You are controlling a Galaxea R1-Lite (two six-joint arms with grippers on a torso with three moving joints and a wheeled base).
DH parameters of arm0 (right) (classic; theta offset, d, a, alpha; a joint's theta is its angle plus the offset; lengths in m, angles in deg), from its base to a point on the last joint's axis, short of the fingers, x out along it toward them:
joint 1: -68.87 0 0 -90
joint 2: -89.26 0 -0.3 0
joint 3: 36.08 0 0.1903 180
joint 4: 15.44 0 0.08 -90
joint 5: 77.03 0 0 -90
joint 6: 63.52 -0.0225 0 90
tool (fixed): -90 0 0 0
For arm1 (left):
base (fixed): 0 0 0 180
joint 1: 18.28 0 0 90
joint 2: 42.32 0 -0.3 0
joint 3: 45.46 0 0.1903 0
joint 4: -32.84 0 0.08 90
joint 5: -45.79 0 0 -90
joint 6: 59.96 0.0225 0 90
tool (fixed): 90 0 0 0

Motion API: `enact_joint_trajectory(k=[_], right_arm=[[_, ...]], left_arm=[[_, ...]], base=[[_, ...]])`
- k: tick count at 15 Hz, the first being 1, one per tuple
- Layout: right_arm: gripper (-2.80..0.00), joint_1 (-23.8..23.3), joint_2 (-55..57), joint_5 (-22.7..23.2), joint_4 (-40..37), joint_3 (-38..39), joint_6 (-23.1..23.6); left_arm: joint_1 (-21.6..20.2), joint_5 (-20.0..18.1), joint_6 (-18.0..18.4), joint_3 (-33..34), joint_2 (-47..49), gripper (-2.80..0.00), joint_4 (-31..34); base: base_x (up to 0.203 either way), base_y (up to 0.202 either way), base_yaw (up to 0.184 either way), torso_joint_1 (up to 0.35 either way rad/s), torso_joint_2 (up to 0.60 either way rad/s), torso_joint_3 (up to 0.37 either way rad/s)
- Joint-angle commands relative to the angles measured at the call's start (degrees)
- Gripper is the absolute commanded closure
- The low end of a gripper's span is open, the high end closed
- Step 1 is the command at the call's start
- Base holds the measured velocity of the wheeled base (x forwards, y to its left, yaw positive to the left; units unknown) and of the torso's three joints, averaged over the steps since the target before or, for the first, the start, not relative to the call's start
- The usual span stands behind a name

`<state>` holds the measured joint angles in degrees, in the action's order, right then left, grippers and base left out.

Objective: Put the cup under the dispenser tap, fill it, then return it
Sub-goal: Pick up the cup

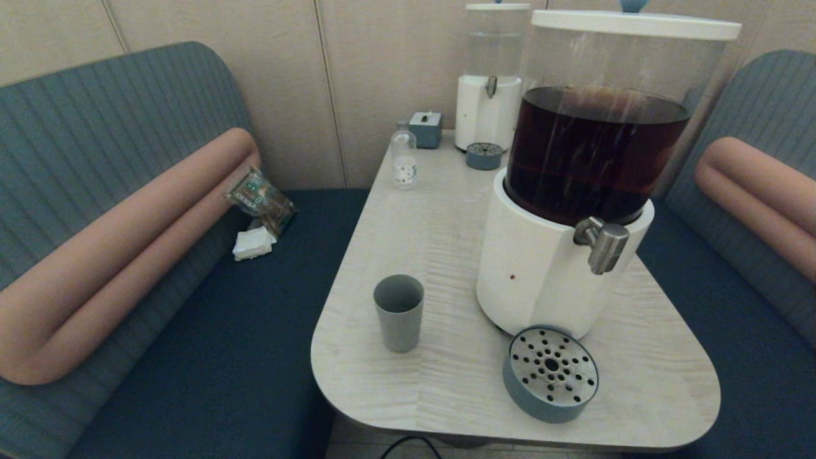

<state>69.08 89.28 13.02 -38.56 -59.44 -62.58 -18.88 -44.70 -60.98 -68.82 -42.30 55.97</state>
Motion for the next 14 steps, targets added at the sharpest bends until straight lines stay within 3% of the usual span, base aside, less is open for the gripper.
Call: enact_joint_trajectory(k=[1,3,7,12,13,14], right_arm=[[0.00,0.1,-0.1,0.0,0.0,0.0,0.0],[0.00,0.1,-0.1,0.1,0.0,0.0,0.0],[0.00,0.1,-0.1,0.0,0.0,0.1,0.0],[0.00,0.1,-0.1,0.0,0.0,0.0,0.0],[0.00,0.0,-0.1,0.0,0.0,0.0,0.0],[0.00,0.0,-0.1,0.0,0.0,0.1,0.0]], left_arm=[[0.0,0.1,0.0,-0.2,0.1,0.00,-0.4],[0.0,-1.0,-0.1,-3.5,0.1,0.00,-0.5],[0.0,-9.3,-2.4,-13.2,6.6,0.00,2.3],[0.0,-16.4,-17.2,-28.3,30.5,0.00,-3.9],[0.0,-18.6,-18.7,-29.7,34.9,0.00,-6.0],[0.0,-23.2,-19.8,-30.6,39.6,0.00,-10.1]], base=[[0.000,0.000,0.000,0.000,0.00,0.000],[0.000,0.000,0.000,0.000,0.00,0.000],[0.000,0.000,0.000,0.000,0.00,0.000],[0.000,0.000,0.000,0.000,0.00,0.000],[0.000,0.000,0.000,0.000,0.00,0.000],[0.000,0.000,0.000,0.000,0.00,0.000]])
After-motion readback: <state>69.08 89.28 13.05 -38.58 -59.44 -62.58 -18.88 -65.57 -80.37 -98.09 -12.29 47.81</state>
